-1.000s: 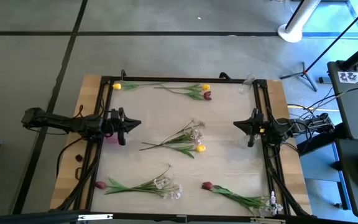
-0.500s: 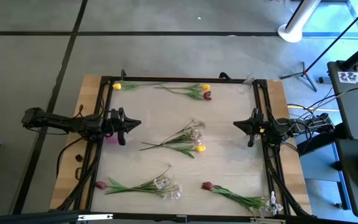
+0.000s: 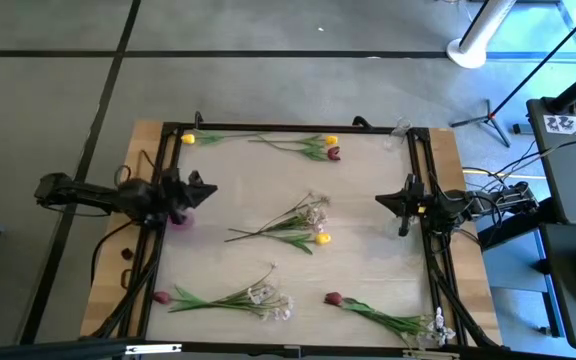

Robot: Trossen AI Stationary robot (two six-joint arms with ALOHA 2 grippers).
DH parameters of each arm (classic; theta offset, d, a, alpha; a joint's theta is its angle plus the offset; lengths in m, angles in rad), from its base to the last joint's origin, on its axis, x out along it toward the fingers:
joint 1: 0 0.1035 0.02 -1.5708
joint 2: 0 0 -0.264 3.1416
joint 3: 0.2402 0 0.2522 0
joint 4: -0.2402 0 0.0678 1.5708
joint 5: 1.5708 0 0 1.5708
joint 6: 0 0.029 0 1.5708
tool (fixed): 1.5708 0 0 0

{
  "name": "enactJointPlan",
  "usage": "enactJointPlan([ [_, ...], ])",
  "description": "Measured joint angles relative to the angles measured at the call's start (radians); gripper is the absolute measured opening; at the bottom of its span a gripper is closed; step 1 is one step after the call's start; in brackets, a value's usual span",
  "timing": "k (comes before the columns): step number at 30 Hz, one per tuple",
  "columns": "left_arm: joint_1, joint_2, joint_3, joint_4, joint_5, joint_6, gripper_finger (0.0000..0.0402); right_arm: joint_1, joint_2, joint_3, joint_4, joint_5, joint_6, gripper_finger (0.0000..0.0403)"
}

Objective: Sort flowers into vase by color
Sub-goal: Put the top left yellow flower into the top transparent vase

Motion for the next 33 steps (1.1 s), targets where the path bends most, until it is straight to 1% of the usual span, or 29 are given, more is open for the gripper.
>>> enactJointPlan([
  [2, 0.000, 0.000, 0.019, 0.028, -0.002, -0.001, 0.0005, 0.000, 0.000, 0.000, 0.000, 0.000, 0.000, 0.0001],
  [5, 0.000, 0.000, 0.050, 0.033, -0.020, 0.056, 0.0005, 0.000, 0.000, 0.000, 0.000, 0.000, 0.000, 0.0001],
  [8, 0.000, 0.000, 0.053, 0.030, 0.032, 0.127, 0.0005, 0.000, 0.000, 0.000, 0.000, 0.000, 0.000, 0.0001],
  [12, 0.000, 0.001, 0.053, -0.005, 0.019, 0.153, 0.0005, 0.000, 0.000, 0.000, 0.000, 0.000, 0.000, 0.0001],
  [14, 0.000, 0.001, 0.053, 0.000, -0.029, 0.154, 0.0005, 0.000, 0.000, 0.000, 0.000, 0.000, 0.000, 0.0001],
  [16, 0.000, 0.000, 0.054, 0.006, -0.122, 0.153, 0.0005, 0.000, 0.000, 0.000, 0.000, 0.000, 0.000, 0.0001],
  [17, 0.001, 0.001, 0.060, -0.008, -0.159, 0.153, 0.0005, 0.000, 0.000, 0.000, 0.000, 0.000, 0.000, 0.0001],
  [19, 0.002, 0.020, 0.116, -0.097, -0.217, 0.171, 0.0005, 0.000, 0.000, 0.000, 0.000, 0.000, 0.000, 0.0001],
  [21, 0.018, 0.073, 0.213, -0.235, -0.263, 0.214, 0.0005, 0.000, 0.000, 0.000, 0.000, 0.000, 0.000, 0.0001],
  [23, 0.051, 0.168, 0.313, -0.359, -0.328, 0.233, 0.0005, 0.000, 0.000, 0.000, 0.000, 0.000, 0.000, 0.0001],
  [25, 0.108, 0.281, 0.395, -0.430, -0.422, 0.223, 0.0005, 0.000, 0.000, 0.000, 0.000, 0.000, 0.000, 0.0001],
  [27, 0.186, 0.386, 0.462, -0.463, -0.474, 0.190, 0.0005, 0.000, 0.000, 0.000, 0.000, 0.000, 0.000, 0.0001],
  [28, 0.232, 0.443, 0.493, -0.473, -0.476, 0.149, 0.0005, 0.000, 0.000, 0.000, 0.000, 0.000, 0.000, 0.0001],
  [30, 0.327, 0.551, 0.544, -0.519, -0.471, 0.018, 0.0005, 0.000, 0.000, 0.000, 0.000, 0.000, 0.000, 0.0001],
  [33, 0.471, 0.703, 0.590, -0.599, -0.419, -0.168, 0.0005, 0.000, 0.000, 0.000, 0.000, 0.000, 0.000, 0.0001],
])
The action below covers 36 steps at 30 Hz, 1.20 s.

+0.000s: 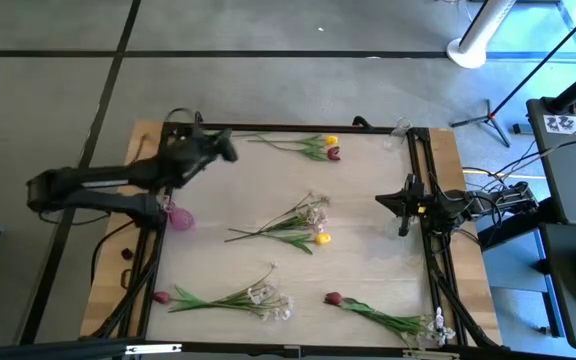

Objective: Sort flowers into vase by color
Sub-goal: Put the top left yellow flower into the top transparent vase

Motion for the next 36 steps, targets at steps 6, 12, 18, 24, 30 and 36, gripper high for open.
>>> enactJointPlan([
  [6, 0.251, 0.208, 0.123, -0.163, 0.125, -0.101, 0.0028, 0.000, 0.000, 0.000, 0.000, 0.000, 0.000, 0.0001],
  [12, 0.445, 0.342, 0.235, -0.418, 0.198, -0.391, 0.0086, 0.000, 0.000, 0.000, 0.000, 0.000, 0.000, 0.0001],
  [18, 0.561, 0.401, 0.235, -0.484, 0.242, -0.759, 0.0125, 0.000, 0.000, 0.000, 0.000, 0.000, 0.000, 0.0001],
  [24, 0.629, 0.473, 0.235, -0.470, 0.205, -0.908, 0.0133, 0.000, 0.000, 0.000, 0.000, 0.000, 0.000, 0.0001],
  [30, 0.665, 0.574, 0.235, -0.461, 0.269, -1.049, 0.0134, 0.000, 0.000, 0.000, 0.000, 0.000, 0.000, 0.0001],
  [36, 0.715, 0.640, 0.235, -0.407, 0.319, -1.125, 0.0134, 0.000, 0.000, 0.000, 0.000, 0.000, 0.000, 0.0001],
])
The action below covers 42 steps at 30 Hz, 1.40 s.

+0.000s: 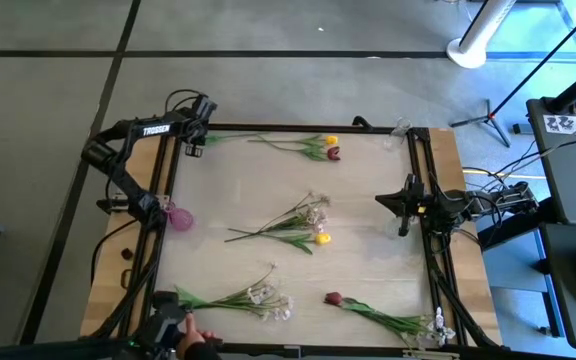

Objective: Sort flowers into vase by color
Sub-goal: Put the top left yellow flower into the top transparent vase

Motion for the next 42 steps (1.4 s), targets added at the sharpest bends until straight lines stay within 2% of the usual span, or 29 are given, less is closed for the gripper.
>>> enactJointPlan([
  [7, 0.026, 0.027, 0.000, 0.002, 0.043, -0.132, 0.0126, 0.000, 0.000, 0.000, 0.000, 0.000, 0.000, 0.0001],
  [14, 0.031, 0.036, 0.003, -0.075, 0.163, -0.179, 0.0076, 0.000, 0.000, 0.000, 0.000, 0.000, 0.000, 0.0001],
  [18, 0.008, 0.036, 0.002, -0.098, 0.208, -0.084, 0.0029, 0.000, 0.000, 0.000, 0.000, 0.000, 0.000, 0.0001],
  [21, -0.038, 0.020, 0.001, -0.112, 0.277, 0.101, 0.0005, 0.000, 0.000, 0.000, 0.000, 0.000, 0.000, 0.0001],
  [25, -0.138, -0.026, -0.003, -0.250, 0.313, 0.270, 0.0003, 0.000, 0.000, 0.000, 0.000, 0.000, 0.000, 0.0001],
  [29, -0.227, -0.091, -0.003, -0.272, 0.320, 0.422, 0.0002, 0.000, 0.000, 0.000, 0.000, 0.000, 0.000, 0.0001],
  [35, -0.368, -0.255, -0.003, -0.274, 0.261, 0.440, 0.0001, 0.000, 0.000, 0.000, 0.000, 0.000, 0.000, 0.0001],
  [38, -0.438, -0.356, -0.002, -0.296, 0.244, 0.525, 0.0001, 0.000, 0.000, 0.000, 0.000, 0.000, 0.000, 0.0001],
  [42, -0.525, -0.495, -0.001, -0.420, 0.231, 0.634, 0.0000, 0.000, 0.000, 0.000, 0.000, 0.000, 0.000, 0.0001],
])
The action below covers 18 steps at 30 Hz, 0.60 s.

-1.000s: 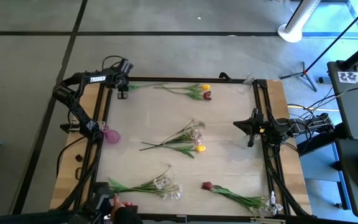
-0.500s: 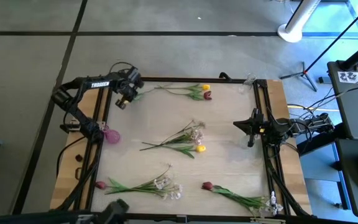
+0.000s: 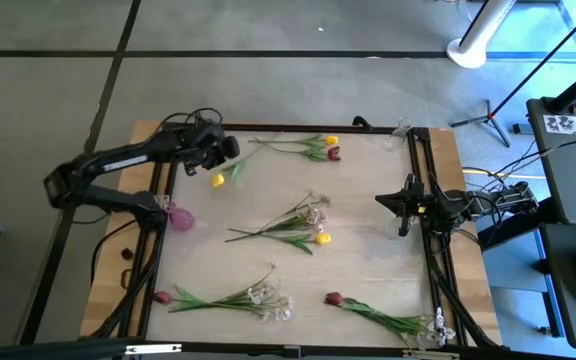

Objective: Sort flowers into vase by color
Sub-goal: Put the top left yellow flower into the top transparent vase

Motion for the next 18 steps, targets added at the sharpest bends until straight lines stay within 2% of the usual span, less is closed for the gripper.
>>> enactJointPlan([
  [2, -0.041, -0.047, 0.000, -0.031, -0.075, -0.007, 0.0000, 0.000, 0.000, 0.000, 0.000, 0.000, 0.000, 0.0001],
  [4, -0.086, -0.061, 0.000, -0.008, -0.192, -0.013, 0.0001, 0.000, 0.000, 0.000, 0.000, 0.000, 0.000, 0.0001],
  [6, -0.111, -0.051, 0.000, 0.077, -0.240, 0.093, 0.0005, 0.000, 0.000, 0.000, 0.000, 0.000, 0.000, 0.0001],
  [9, -0.089, 0.004, 0.002, 0.188, -0.160, 0.276, 0.0023, 0.000, 0.000, 0.000, 0.000, 0.000, 0.000, 0.0001],
  [14, 0.057, 0.141, 0.002, 0.194, 0.051, 0.373, 0.0072, 0.000, 0.000, 0.000, 0.000, 0.000, 0.000, 0.0001],
  [18, 0.112, 0.260, 0.001, 0.211, 0.099, 0.468, 0.0109, 0.000, 0.000, 0.000, 0.000, 0.000, 0.000, 0.0001],
])
